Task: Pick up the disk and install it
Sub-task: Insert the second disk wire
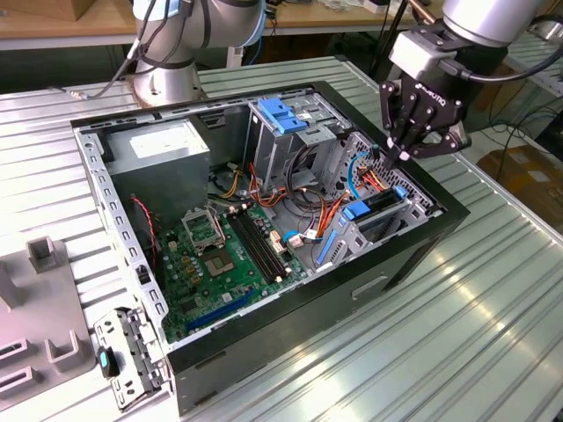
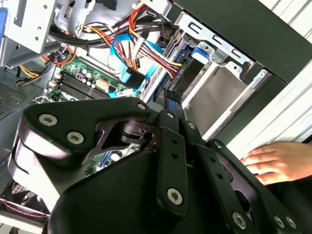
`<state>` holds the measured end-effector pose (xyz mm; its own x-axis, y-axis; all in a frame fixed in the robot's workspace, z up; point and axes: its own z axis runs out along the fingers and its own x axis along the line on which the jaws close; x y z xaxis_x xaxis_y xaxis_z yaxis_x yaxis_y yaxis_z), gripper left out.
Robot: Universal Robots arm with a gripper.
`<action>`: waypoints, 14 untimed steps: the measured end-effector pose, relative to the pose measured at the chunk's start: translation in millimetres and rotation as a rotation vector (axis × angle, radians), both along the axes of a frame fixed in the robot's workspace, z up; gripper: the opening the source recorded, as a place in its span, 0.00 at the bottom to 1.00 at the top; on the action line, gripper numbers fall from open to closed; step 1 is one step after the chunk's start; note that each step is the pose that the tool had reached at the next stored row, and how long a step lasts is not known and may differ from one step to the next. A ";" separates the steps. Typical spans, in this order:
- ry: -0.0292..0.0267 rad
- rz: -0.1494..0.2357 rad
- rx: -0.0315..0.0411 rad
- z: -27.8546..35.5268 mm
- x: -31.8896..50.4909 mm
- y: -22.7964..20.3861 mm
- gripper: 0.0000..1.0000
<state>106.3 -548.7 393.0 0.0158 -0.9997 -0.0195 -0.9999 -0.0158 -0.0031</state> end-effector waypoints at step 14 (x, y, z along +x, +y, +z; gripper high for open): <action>0.0004 0.001 -0.0117 4.2 -0.1 36.7 0.11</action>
